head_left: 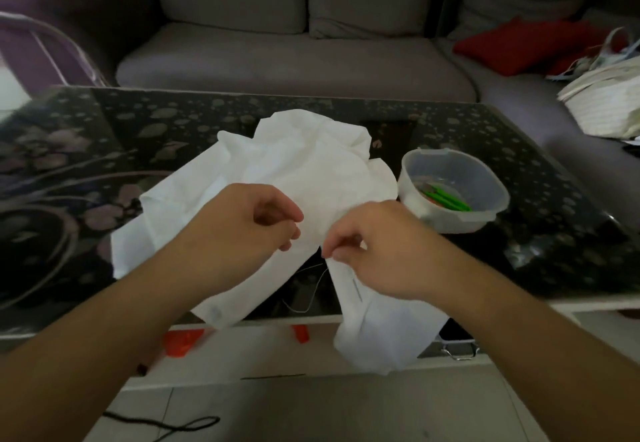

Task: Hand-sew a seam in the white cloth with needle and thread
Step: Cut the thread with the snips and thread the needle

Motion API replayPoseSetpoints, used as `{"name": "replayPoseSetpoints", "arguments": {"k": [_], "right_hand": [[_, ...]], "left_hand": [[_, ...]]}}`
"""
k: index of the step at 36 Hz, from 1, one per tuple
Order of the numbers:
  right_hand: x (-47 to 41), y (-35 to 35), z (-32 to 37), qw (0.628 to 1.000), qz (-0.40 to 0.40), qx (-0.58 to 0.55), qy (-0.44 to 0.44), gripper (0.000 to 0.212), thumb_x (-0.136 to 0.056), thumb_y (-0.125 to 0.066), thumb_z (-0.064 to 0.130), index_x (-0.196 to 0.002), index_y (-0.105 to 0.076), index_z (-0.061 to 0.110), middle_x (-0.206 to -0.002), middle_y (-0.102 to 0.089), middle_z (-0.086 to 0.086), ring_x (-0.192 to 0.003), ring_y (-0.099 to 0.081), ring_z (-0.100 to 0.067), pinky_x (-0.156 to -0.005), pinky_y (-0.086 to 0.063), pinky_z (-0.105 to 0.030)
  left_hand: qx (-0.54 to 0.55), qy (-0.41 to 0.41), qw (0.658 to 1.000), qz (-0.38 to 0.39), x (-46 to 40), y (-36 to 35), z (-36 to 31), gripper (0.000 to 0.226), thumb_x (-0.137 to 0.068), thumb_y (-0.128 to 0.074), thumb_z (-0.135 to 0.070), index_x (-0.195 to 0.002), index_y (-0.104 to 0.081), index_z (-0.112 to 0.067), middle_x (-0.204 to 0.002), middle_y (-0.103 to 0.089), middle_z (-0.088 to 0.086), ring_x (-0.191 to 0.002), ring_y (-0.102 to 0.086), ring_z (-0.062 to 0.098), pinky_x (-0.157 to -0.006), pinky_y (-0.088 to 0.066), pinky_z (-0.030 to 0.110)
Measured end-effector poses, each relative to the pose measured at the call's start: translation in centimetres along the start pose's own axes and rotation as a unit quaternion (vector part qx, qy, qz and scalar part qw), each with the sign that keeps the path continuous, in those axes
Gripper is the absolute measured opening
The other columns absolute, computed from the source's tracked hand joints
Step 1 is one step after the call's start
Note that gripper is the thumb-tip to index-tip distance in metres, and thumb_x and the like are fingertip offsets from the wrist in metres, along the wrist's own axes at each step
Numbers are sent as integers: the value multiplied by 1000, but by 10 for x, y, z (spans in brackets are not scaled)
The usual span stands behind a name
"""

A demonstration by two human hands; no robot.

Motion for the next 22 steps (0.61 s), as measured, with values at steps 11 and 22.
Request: {"name": "replayPoseSetpoints", "arguments": {"k": [11, 22], "right_hand": [[-13, -49, 26, 991, -35, 127, -2, 11, -90, -72, 33, -87, -77, 24, -88, -68, 5, -80, -65, -16, -73, -60, -36], [-31, -55, 28, 992, 1, 122, -10, 10, -90, -67, 11, -82, -71, 15, -84, -67, -1, -79, -64, -17, -73, -59, -38]], "left_hand": [[-120, 1, 993, 15, 21, 23, 27, 17, -96, -69, -22, -92, -71, -39, -89, -74, -19, -88, -69, 0, -87, -57, 27], [-169, -25, 985, 35, 14, 28, 38, 14, -98, -67, -27, -92, -70, -40, -91, -70, -20, -88, -65, -2, -75, -48, 13]]}}
Point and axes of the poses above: each hand's wrist, its own x-axis away from the middle knuckle, its own y-axis out of the back of the hand, z = x × y, the point moved 3 cm from there along -x, towards the middle knuckle
